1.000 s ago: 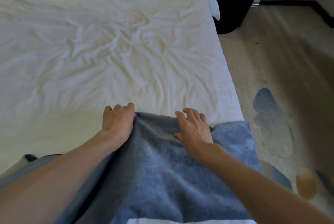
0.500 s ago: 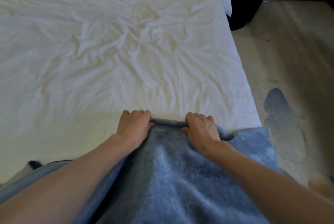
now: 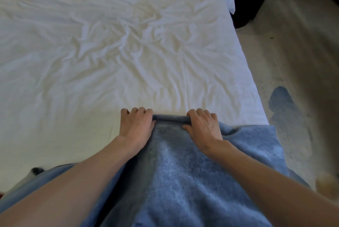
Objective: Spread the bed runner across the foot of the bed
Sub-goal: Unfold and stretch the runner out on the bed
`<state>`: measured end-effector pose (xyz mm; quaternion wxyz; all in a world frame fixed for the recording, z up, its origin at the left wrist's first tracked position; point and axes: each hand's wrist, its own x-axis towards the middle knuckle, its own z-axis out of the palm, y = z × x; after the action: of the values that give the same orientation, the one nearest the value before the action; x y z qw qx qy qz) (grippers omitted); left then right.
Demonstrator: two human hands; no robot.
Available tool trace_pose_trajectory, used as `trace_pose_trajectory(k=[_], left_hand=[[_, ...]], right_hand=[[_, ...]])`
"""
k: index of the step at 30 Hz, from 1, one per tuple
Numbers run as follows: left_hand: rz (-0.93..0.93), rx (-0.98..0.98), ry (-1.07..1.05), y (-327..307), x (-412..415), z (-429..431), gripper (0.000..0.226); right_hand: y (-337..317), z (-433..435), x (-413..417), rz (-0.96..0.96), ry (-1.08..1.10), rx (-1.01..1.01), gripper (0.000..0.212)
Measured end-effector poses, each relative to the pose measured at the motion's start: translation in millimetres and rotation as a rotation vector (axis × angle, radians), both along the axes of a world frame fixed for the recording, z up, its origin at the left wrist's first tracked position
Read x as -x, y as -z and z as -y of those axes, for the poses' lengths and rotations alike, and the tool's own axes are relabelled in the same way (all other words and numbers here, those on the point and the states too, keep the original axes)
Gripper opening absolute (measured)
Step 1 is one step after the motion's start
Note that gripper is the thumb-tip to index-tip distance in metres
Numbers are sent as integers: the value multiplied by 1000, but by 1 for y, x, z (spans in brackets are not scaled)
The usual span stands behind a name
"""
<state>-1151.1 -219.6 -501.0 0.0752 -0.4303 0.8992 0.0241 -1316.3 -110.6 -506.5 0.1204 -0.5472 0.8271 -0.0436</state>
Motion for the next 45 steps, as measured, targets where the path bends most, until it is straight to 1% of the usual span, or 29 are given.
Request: trace_pose_trajectory(k=[3,6,10,16,21,24,27,31,33,35,37,40,45], left_hand=[[-39,41,50,-2,-2,-8,26],[-95,66,115,-5,0,-23,30],[-150,41,180,-8,6,-47,33],[-173,52,295,-14,6,-103,33],[-182,56,289,-21,-5,-158,33],[-215,74,278,-22,-14,-193,34],[-266,93,294,-19,-24,-225,29],[-342,127,358,-8,-44,-255,9],[-326,156,407,1,-54,-264,9],[-300,162,413,7,-61,-269,12],[-291,159,368,11,-64,-273,16],[-225,192,338,18,-69,-279,36],[-96,120,199,13,-52,-265,55]], right_hand=[[-5,-7,-3,-57,13,60,37],[-11,-18,-8,-115,5,102,38],[-19,-45,-17,-148,-19,140,38],[-25,-103,-23,-119,-34,143,38],[-29,-165,-26,-74,-57,182,34],[-29,-206,-30,-59,-124,217,35],[-26,-238,-36,-65,-181,222,34],[-12,-269,-51,-103,-247,257,35],[-2,-280,-59,-129,-277,255,34],[7,-287,-64,-163,-271,258,34],[14,-289,-66,-201,-248,267,37],[20,-287,-69,-237,-229,258,44],[15,-269,-57,-298,-165,115,55]])
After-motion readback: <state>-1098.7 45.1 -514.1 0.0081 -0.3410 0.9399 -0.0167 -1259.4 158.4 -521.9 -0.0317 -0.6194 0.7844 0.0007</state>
